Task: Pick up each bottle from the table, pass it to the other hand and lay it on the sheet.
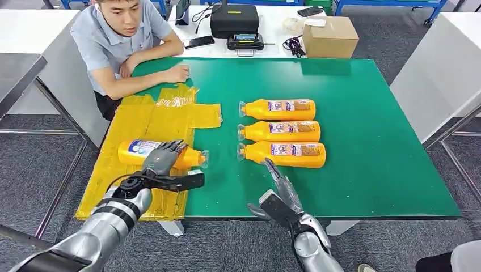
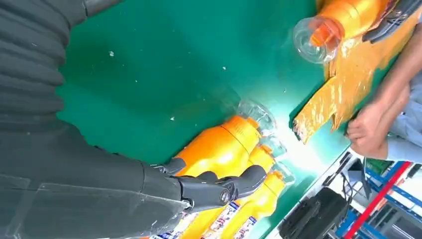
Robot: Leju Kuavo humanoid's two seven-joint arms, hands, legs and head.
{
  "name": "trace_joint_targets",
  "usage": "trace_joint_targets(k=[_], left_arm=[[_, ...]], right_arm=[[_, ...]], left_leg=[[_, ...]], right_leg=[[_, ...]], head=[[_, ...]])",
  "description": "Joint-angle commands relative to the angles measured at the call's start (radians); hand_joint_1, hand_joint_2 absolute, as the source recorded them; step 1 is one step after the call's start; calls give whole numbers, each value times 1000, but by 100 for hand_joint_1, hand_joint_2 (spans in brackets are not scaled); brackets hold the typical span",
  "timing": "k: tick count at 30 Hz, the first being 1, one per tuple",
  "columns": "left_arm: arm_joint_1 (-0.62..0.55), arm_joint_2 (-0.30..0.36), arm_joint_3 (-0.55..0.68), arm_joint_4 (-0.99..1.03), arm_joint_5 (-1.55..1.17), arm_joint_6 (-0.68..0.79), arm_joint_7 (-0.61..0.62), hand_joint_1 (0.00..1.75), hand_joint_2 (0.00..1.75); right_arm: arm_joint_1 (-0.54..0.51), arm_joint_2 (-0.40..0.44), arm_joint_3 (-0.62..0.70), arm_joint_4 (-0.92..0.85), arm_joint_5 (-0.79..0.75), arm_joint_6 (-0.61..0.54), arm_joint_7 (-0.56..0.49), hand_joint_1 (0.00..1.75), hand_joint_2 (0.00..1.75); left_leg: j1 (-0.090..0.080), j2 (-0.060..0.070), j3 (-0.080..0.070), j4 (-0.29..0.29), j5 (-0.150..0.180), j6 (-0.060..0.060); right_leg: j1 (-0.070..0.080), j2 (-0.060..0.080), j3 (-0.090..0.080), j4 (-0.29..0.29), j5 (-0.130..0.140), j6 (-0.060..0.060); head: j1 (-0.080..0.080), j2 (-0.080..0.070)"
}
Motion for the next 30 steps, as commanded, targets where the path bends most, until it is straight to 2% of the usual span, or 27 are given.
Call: trace_joint_targets(k=[1,3,4,5,6,8,10,11,13,14,16,17,19,20,22,26,28,29,30], left_arm=[[217,-15,-143,-291,-107,314,79,0,175],[302,-24,-134,-428,-97,367,66,0,175],[342,-35,-130,-493,-38,375,17,0,175],[374,-47,-131,-548,31,358,-32,0,175],[400,-57,-152,-603,75,342,-76,0,175],[426,-69,-183,-668,117,344,-107,0,175],[436,-74,-186,-695,128,357,-113,0,175],[459,-82,-181,-743,159,393,-135,0,175],[474,-81,-178,-777,164,393,-139,0,175],[498,-92,-154,-818,209,393,-174,0,175],[527,-117,-125,-865,300,393,-225,0,175],[553,-126,-115,-893,416,386,-261,0,175],[566,-117,-117,-906,497,378,-282,0,175],[579,-117,-117,-918,636,331,-320,0,175],[592,-114,-120,-924,668,309,-326,0,175],[636,-114,-122,-960,790,198,-319,0,175],[639,-116,-123,-963,799,193,-320,0,175],[618,-132,-114,-960,819,186,-320,0,175],[602,-145,-105,-953,838,154,-304,0,175]], right_arm=[[51,20,-37,-37,68,-140,-1,0,175],[84,27,-23,-99,112,-216,-9,0,175],[103,24,-14,-136,107,-231,-32,0,175],[123,20,-9,-177,64,-213,-84,0,175],[143,8,0,-232,-15,-134,-160,0,175],[161,-8,19,-318,-120,-61,-164,0,175],[163,2,11,-318,-125,-66,-164,0,175],[159,36,-21,-285,-145,-42,-151,0,175],[150,52,-30,-253,-157,-27,-146,0,175],[139,61,-38,-221,-184,34,-117,0,175],[139,79,-48,-203,-146,-19,-100,0,175],[144,98,-59,-207,-129,-50,-52,0,0],[150,100,-51,-224,-114,-52,-27,0,0],[160,95,-47,-248,-39,-131,-17,0,175],[176,94,-45,-281,-7,-160,2,0,175],[186,51,-28,-332,270,-325,105,0,175],[186,43,-36,-344,294,-342,110,0,175],[176,39,-36,-340,390,-398,135,0,175],[159,29,-40,-319,558,-461,204,0,175]], left_leg=[[1,0,0,-1,-1,-2],[1,2,-3,0,-2,-2],[1,3,-5,0,-2,-2],[1,3,-5,0,-3,-2],[1,3,-7,1,-3,-2],[1,1,-10,2,-4,-2],[0,1,-13,2,-3,-1],[0,1,-15,1,-2,-1],[1,3,-16,2,-3,-2],[1,3,-17,1,-3,-2],[1,4,-16,1,-4,-3],[1,3,-17,1,-3,-2],[1,4,-16,1,-3,-3],[1,3,-17,1,-2,-2],[1,3,-16,1,-3,-2],[1,3,-16,1,-3,-2],[1,3,-16,1,-4,-2],[1,2,-17,1,-3,-2],[1,2,-18,1,-2,-1]], right_leg=[[1,-1,0,-1,-1,-2],[1,1,-2,-1,-1,-2],[1,2,-5,0,-1,-2],[1,2,-6,0,-2,-3],[1,1,-8,0,-2,-2],[1,-1,-10,2,-4,-2],[1,-1,-13,1,-2,-1],[0,0,-16,1,-1,-1],[1,2,-17,1,-2,-2],[1,1,-17,0,-1,-2],[2,3,-17,0,-1,-2],[1,2,-17,0,-1,-2],[2,3,-17,0,-1,-2],[1,2,-18,0,0,-1],[2,2,-17,0,-1,-2],[1,1,-17,0,-1,-2],[1,2,-16,0,-2,-2],[1,1,-17,0,-1,-1],[1,0,-19,0,-1,-1]], head=[[0,0],[0,0],[0,0],[0,0],[0,0],[0,0],[0,0],[0,0],[0,0],[0,0],[0,0],[0,0],[0,0],[0,0],[0,0],[0,0],[0,0],[0,0],[0,0]])
